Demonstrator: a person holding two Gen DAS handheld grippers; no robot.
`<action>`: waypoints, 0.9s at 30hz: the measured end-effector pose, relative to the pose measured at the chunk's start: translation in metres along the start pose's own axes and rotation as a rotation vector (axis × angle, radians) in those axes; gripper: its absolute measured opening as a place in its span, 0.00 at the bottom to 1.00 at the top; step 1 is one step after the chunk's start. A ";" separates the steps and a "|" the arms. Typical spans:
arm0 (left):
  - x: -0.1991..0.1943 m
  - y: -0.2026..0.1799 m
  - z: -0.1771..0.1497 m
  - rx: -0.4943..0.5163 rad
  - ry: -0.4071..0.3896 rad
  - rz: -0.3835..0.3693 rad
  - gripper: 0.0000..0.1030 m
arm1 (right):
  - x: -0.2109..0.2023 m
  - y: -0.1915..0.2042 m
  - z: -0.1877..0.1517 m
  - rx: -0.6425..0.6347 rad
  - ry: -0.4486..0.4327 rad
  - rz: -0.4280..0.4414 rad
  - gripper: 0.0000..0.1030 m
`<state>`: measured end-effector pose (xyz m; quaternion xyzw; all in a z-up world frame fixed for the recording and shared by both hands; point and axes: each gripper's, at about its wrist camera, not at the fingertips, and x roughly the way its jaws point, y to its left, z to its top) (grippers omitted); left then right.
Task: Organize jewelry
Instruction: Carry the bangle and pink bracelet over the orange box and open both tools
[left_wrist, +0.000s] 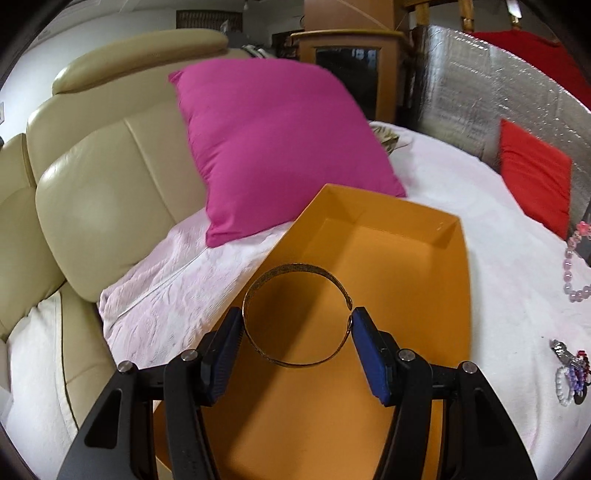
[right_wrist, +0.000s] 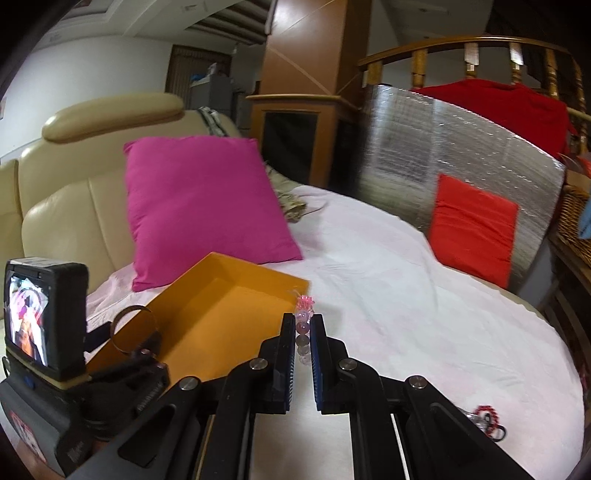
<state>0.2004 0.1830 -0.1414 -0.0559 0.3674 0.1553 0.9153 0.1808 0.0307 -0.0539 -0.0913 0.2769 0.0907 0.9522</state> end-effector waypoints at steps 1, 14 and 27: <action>0.002 0.001 -0.001 -0.002 0.007 0.007 0.59 | 0.003 0.004 0.000 -0.003 0.004 0.005 0.09; 0.009 0.013 -0.001 -0.030 0.055 0.014 0.60 | 0.050 0.032 0.000 -0.027 0.066 0.032 0.09; -0.003 0.011 0.004 -0.018 -0.027 0.072 0.64 | 0.079 0.022 0.004 0.044 0.145 0.065 0.32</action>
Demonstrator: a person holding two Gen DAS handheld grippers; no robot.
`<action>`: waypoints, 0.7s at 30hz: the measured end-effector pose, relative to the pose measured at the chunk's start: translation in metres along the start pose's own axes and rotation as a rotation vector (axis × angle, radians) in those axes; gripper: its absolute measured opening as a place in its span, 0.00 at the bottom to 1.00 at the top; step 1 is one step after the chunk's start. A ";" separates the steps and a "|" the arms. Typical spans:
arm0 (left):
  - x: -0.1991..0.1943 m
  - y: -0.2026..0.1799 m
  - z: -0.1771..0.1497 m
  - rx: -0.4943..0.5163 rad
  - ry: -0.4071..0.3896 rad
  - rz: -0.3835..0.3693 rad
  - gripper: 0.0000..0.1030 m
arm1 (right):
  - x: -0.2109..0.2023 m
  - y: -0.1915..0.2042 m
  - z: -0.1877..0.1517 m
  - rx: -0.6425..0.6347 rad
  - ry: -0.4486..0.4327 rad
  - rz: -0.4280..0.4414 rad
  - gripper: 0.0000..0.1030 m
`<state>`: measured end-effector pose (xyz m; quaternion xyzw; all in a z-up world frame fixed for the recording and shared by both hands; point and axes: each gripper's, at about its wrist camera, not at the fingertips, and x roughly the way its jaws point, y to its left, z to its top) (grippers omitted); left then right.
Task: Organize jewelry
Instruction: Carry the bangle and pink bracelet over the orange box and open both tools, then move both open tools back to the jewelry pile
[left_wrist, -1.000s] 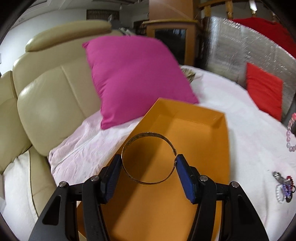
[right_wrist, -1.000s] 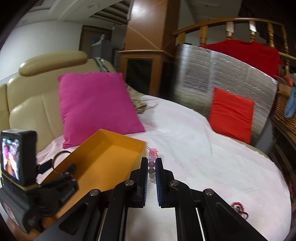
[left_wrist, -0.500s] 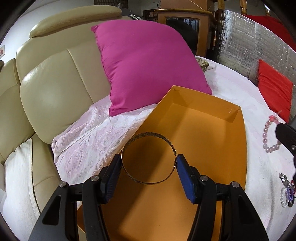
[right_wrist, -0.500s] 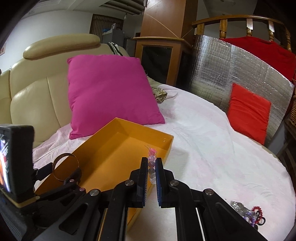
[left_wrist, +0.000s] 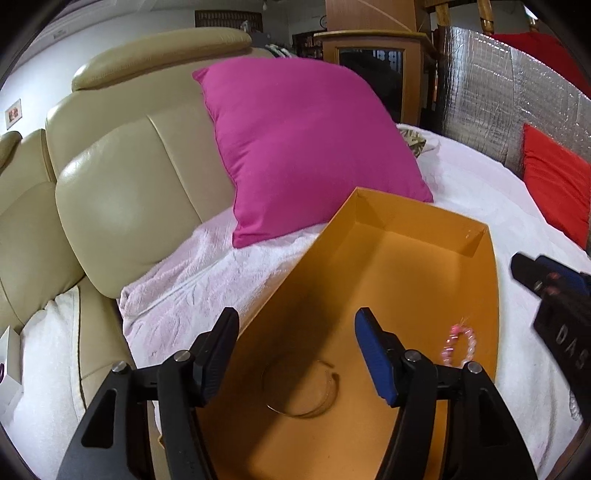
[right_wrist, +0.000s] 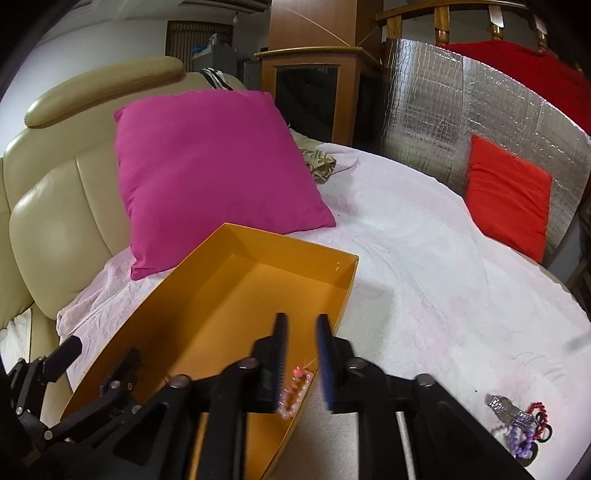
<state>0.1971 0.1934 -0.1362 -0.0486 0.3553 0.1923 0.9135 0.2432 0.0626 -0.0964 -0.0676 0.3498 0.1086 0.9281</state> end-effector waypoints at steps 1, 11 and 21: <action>-0.002 -0.001 0.001 0.005 -0.013 0.003 0.64 | -0.002 -0.002 -0.001 0.003 -0.006 -0.004 0.34; -0.029 -0.039 -0.001 0.080 -0.099 -0.061 0.66 | -0.051 -0.084 -0.017 0.083 -0.060 -0.119 0.36; -0.050 -0.086 -0.007 0.150 -0.147 -0.118 0.68 | -0.103 -0.169 -0.041 0.166 -0.101 -0.255 0.53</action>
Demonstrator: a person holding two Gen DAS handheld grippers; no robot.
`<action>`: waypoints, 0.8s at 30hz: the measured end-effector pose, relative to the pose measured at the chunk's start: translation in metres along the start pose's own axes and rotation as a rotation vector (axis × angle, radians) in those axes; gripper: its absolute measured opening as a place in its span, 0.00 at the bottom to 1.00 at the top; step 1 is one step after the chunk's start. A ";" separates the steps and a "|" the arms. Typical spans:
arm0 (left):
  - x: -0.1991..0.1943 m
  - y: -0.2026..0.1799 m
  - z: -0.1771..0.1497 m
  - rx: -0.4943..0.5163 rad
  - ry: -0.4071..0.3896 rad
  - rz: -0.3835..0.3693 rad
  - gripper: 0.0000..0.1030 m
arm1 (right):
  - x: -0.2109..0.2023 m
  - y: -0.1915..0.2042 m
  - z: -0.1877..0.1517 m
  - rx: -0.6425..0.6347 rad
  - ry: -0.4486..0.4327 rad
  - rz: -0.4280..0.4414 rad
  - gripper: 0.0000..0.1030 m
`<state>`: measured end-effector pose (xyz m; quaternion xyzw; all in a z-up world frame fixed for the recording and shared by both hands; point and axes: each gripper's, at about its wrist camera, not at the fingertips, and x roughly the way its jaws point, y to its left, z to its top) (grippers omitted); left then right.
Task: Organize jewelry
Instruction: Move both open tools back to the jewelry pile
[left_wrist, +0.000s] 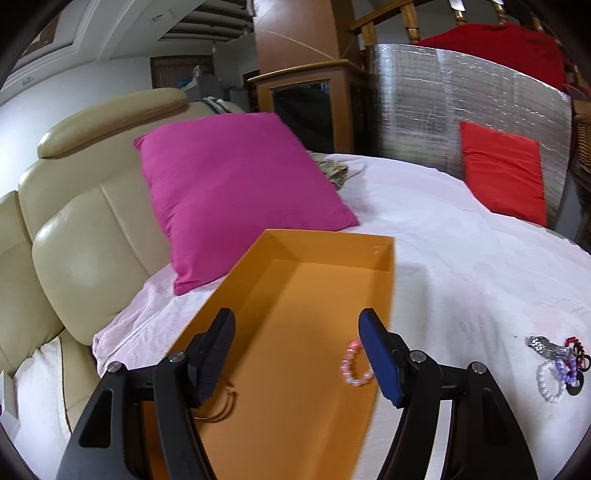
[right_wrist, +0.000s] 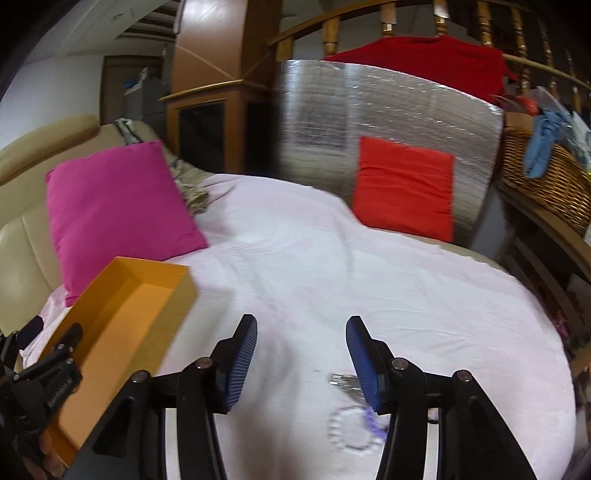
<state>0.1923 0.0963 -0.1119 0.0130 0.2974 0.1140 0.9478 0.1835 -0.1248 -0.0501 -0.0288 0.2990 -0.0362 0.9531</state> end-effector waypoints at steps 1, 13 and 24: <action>-0.001 -0.003 0.000 0.003 0.000 -0.006 0.68 | -0.002 -0.008 -0.001 0.008 -0.002 -0.010 0.53; -0.011 -0.048 0.000 0.052 -0.016 -0.068 0.68 | -0.012 -0.062 -0.019 0.062 0.008 -0.073 0.53; -0.017 -0.078 -0.003 0.086 -0.022 -0.105 0.68 | -0.010 -0.097 -0.031 0.112 0.030 -0.108 0.53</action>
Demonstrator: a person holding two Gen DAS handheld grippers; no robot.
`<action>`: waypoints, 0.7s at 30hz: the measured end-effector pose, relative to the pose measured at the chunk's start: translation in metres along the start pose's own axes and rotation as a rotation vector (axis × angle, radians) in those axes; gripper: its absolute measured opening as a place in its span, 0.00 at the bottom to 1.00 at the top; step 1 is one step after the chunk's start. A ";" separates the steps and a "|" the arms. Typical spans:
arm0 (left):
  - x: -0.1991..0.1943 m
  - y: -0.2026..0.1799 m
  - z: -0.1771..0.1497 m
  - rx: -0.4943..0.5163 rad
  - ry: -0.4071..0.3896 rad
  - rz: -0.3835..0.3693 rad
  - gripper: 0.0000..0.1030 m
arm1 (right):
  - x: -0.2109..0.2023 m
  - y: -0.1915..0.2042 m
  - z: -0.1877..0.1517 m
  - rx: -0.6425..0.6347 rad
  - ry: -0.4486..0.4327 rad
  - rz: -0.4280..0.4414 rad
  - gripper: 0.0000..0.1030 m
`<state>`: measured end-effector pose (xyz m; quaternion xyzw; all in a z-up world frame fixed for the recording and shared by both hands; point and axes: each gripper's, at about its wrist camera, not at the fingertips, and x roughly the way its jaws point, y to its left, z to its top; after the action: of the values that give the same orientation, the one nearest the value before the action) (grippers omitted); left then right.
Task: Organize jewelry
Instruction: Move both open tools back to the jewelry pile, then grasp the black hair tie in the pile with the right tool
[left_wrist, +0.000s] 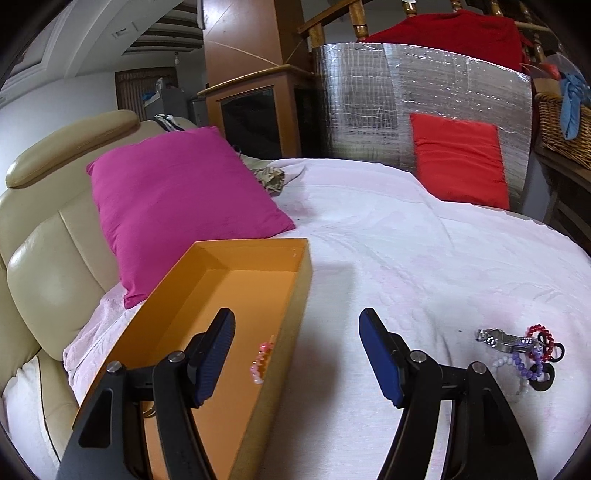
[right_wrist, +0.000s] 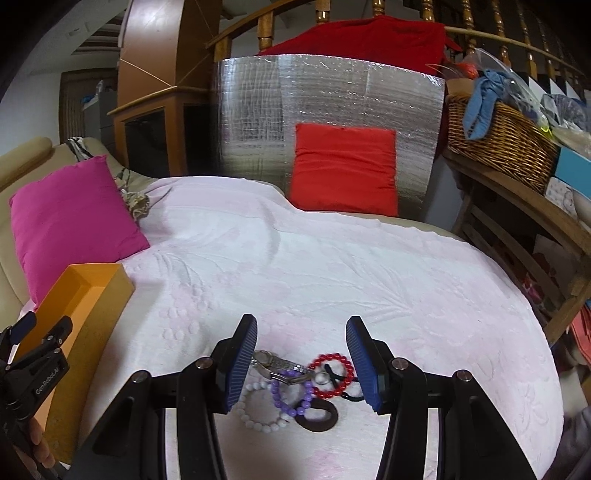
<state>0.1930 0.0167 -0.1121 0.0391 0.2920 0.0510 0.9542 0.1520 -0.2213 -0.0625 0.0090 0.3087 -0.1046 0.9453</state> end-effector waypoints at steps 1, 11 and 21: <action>0.000 -0.002 0.000 0.003 -0.001 -0.003 0.68 | 0.001 -0.003 -0.001 0.004 0.003 -0.003 0.53; -0.004 -0.032 0.000 0.047 -0.007 -0.047 0.68 | 0.015 -0.032 -0.010 0.054 0.049 -0.026 0.53; -0.006 -0.067 -0.001 0.090 -0.006 -0.101 0.73 | 0.028 -0.057 -0.020 0.079 0.106 -0.034 0.56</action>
<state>0.1920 -0.0501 -0.1169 0.0673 0.2928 -0.0105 0.9538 0.1510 -0.2810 -0.0929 0.0466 0.3542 -0.1322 0.9246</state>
